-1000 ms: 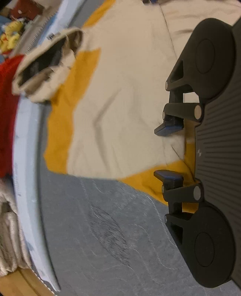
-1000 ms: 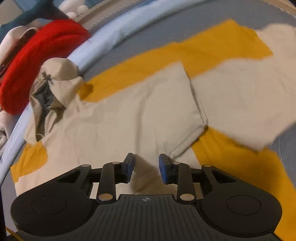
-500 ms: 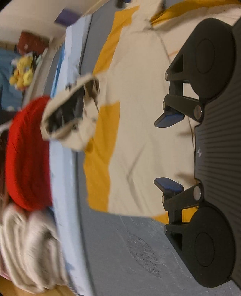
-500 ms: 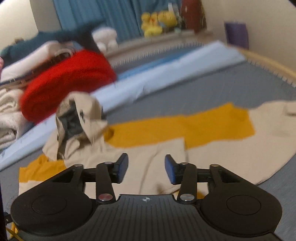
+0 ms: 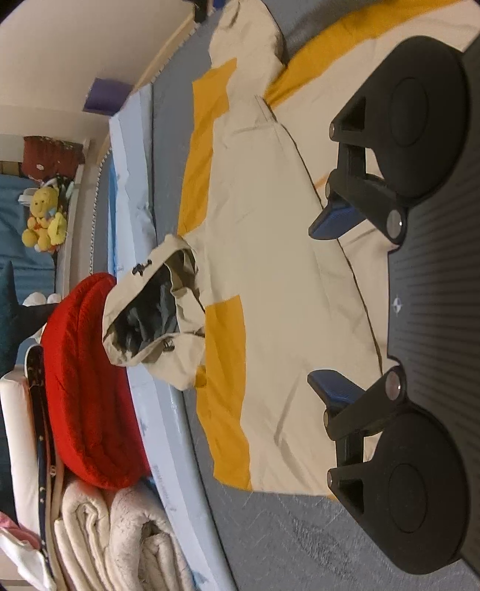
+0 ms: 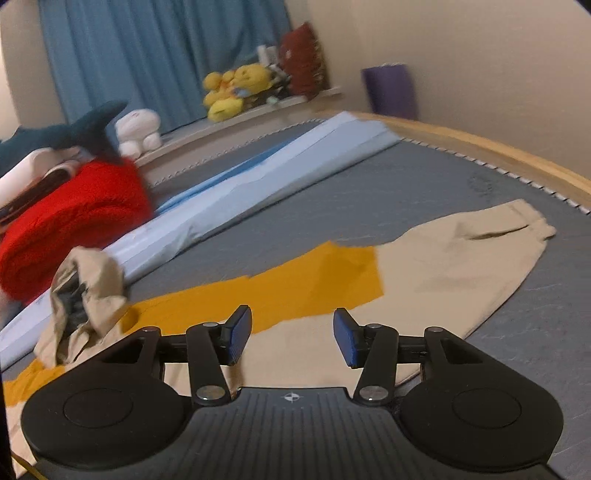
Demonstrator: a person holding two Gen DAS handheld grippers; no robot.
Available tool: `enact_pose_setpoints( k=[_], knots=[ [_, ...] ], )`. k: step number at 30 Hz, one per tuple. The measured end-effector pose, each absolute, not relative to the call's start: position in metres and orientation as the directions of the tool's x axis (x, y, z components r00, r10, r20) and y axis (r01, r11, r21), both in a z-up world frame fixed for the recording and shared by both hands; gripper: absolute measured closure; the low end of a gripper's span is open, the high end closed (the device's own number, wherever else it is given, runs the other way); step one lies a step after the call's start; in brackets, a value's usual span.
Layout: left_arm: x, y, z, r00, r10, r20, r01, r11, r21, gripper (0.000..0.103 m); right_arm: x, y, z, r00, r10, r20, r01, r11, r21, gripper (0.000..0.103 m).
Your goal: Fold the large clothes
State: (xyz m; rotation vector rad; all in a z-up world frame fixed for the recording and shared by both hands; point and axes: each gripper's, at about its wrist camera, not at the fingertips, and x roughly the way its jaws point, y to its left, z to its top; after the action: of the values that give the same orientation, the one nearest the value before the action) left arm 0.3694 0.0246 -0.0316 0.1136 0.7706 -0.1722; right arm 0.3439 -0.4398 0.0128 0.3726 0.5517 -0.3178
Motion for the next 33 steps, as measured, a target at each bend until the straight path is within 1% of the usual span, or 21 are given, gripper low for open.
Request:
enact_pose_setpoints(
  k=[3,5,10,12,15,17,20,24,26,29,33],
  knots=[
    [0.371,0.025,-0.035,0.705,-0.095,-0.702,0.187,0.981,0.055,0.021,0.345,-0.45,0.014,0.817,-0.226,-0.531,0.393,0.891,0.226,0.051],
    [0.372,0.026,-0.035,0.71,-0.095,-0.698,0.186,0.981,0.056,0.021,0.345,-0.456,0.012,0.816,-0.257,-0.519,0.402,0.896,0.189,0.048],
    [0.373,0.025,-0.034,0.733,-0.122,-0.669,0.203,0.978,0.044,0.021,0.34,-0.488,0.005,0.811,-0.315,-0.493,0.415,0.904,0.106,0.047],
    [0.374,0.025,-0.035,0.741,-0.115,-0.662,0.194,0.98,0.046,0.021,0.335,-0.504,0.006,0.809,-0.338,-0.482,0.421,0.904,0.072,0.047],
    [0.373,0.026,-0.035,0.758,-0.094,-0.646,0.175,0.983,0.062,0.021,0.328,-0.533,0.011,0.818,-0.358,-0.449,0.426,0.903,0.055,0.047],
    [0.373,0.027,-0.034,0.763,-0.095,-0.64,0.174,0.983,0.061,0.021,0.324,-0.558,0.009,0.803,-0.398,-0.443,0.469,0.881,0.058,0.047],
    [0.374,0.026,-0.037,0.757,-0.091,-0.648,0.172,0.983,0.064,0.021,0.318,-0.6,-0.006,0.766,-0.428,-0.479,0.553,0.819,0.153,0.047],
    [0.378,0.024,-0.042,0.703,-0.146,-0.696,0.207,0.978,0.004,0.021,0.317,-0.649,-0.044,0.689,-0.421,-0.589,0.671,0.679,0.299,0.047],
    [0.379,0.019,-0.048,0.687,-0.132,-0.714,0.217,0.976,0.029,0.021,0.317,-0.662,-0.059,0.674,-0.407,-0.616,0.695,0.632,0.343,0.047],
    [0.382,0.017,-0.054,0.68,-0.117,-0.724,0.216,0.975,0.045,0.021,0.318,-0.68,-0.08,0.668,-0.376,-0.642,0.715,0.563,0.414,0.047],
    [0.388,0.025,-0.058,0.657,-0.124,-0.744,0.181,0.983,-0.005,0.021,0.321,-0.692,-0.106,0.679,-0.352,-0.644,0.72,0.492,0.49,0.048]
  ],
)
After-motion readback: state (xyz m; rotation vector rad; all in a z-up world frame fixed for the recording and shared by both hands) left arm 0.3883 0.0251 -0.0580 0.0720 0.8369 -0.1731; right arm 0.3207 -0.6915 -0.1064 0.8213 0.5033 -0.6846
